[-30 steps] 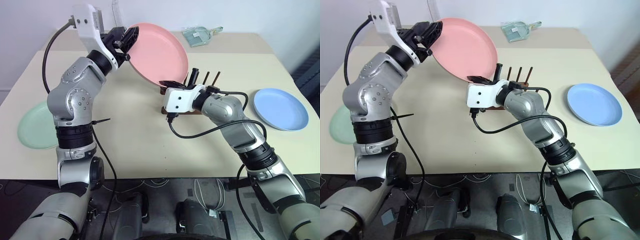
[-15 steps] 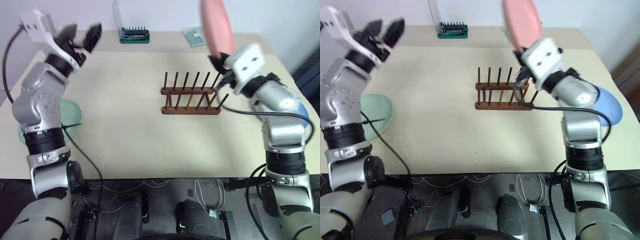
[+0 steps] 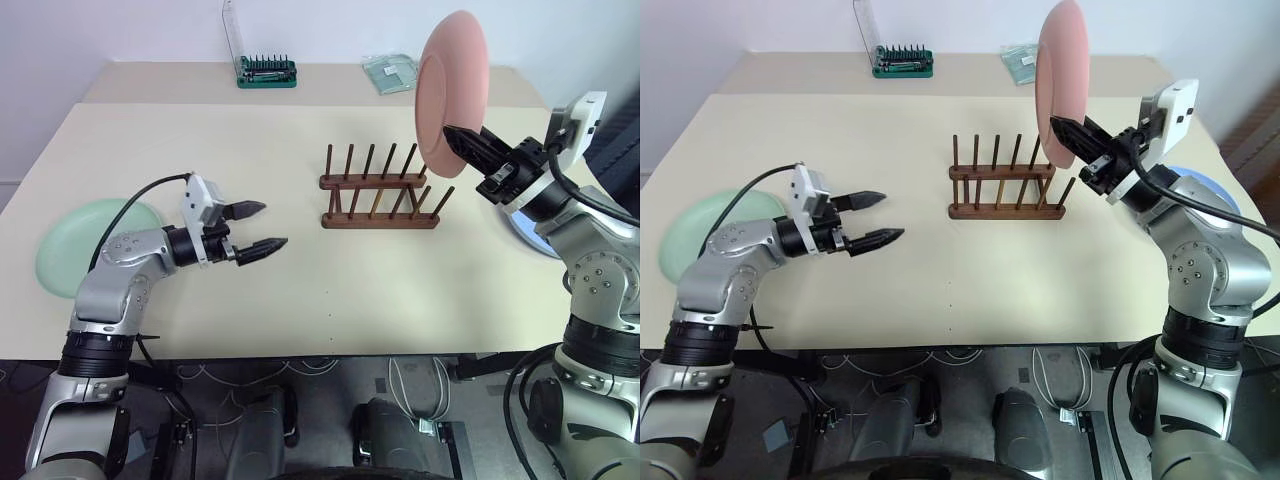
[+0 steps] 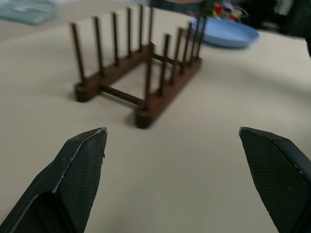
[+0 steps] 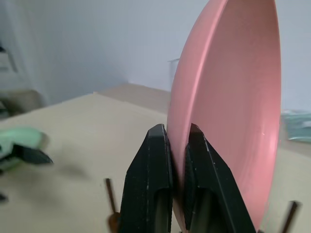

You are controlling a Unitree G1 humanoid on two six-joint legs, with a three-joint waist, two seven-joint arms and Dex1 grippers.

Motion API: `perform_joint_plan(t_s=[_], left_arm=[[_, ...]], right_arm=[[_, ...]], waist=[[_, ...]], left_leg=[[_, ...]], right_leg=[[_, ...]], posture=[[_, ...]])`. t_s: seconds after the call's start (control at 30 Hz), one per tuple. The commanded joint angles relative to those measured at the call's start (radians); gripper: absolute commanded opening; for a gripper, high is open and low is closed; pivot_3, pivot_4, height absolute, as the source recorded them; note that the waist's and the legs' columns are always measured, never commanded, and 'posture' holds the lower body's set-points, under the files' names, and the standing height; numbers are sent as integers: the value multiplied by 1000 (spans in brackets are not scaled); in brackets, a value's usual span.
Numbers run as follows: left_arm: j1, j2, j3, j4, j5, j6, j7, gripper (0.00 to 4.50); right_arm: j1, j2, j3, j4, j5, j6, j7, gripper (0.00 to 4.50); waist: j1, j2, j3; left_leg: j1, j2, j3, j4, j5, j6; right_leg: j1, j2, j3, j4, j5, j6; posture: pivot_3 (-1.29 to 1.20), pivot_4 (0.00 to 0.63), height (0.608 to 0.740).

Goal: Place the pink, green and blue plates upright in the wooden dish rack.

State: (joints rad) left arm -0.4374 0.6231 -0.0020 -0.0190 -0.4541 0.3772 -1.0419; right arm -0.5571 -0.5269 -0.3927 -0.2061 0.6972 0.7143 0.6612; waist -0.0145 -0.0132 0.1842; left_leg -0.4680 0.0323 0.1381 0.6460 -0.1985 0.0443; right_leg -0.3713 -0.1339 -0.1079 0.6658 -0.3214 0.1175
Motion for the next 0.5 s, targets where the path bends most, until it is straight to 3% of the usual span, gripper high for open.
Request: perform_joint_plan(t_s=[0.03,0.5], left_arm=[[-9,-6,-11,-31,13,-24,-6,4469],[8,-30,-14,-71,5,6,10,4469]], right_arm=[[-23,-29,-31,28,40,-6,4,0],[-38,-42,-18,179,60,-18,-7,0]], waist=[[1,0,0],[0,1,0]], left_leg=[[0,0,0,0,0,0],[0,0,0,0,0,0]], right_leg=[[0,0,0,0,0,0],[0,0,0,0,0,0]], posture=[[0,150,736],[0,150,736]])
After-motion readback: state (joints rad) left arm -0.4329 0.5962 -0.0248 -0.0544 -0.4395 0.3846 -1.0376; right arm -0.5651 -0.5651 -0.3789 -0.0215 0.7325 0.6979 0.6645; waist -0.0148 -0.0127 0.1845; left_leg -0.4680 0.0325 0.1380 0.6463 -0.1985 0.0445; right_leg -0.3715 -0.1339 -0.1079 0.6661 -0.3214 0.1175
